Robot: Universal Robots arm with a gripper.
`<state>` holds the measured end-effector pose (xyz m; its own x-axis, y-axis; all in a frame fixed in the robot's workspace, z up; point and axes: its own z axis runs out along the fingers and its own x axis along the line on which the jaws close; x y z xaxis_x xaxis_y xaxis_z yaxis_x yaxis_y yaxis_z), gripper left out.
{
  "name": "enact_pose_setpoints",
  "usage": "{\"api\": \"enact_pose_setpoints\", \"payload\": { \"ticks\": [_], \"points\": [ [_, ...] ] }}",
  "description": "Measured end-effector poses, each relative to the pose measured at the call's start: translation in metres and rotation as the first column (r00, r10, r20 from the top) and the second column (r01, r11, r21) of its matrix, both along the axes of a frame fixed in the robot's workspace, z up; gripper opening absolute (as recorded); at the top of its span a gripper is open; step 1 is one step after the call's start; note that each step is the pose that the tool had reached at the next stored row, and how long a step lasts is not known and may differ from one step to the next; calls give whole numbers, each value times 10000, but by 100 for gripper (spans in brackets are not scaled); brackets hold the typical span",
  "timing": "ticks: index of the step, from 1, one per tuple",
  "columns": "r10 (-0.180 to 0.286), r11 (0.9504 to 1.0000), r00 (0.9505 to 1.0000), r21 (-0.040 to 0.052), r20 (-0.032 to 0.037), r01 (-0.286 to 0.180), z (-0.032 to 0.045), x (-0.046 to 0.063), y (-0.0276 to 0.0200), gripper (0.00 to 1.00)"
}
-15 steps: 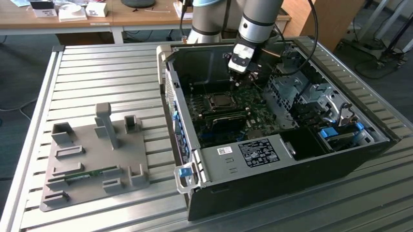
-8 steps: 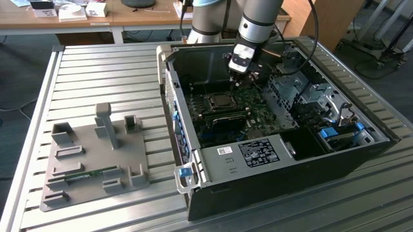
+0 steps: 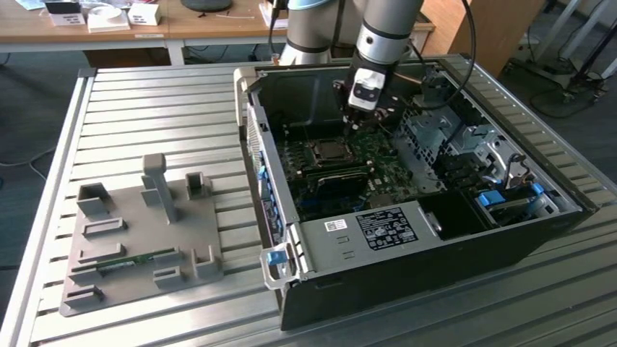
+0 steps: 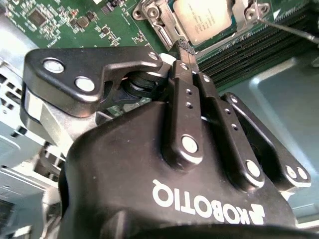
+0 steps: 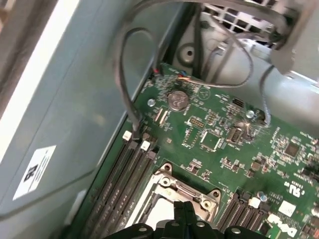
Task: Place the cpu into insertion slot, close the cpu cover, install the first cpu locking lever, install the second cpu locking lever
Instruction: 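Close the cpu cover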
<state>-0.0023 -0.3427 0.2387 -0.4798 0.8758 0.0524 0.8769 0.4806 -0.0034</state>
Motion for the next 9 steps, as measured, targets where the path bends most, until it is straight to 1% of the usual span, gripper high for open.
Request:
{"api": "enact_pose_setpoints", "payload": {
  "ticks": [2, 4, 7, 9],
  "points": [
    [360, 9994, 9994, 0, 0, -360, -2, 0, 0, 11],
    [719, 9974, 9974, 0, 0, -719, -3, 0, 0, 11],
    [1272, 9919, 9919, 0, 1, -1272, -6, 0, 0, 11],
    [1627, 9867, 9867, 0, 0, -1627, -7, 0, 0, 11]
  ]
}}
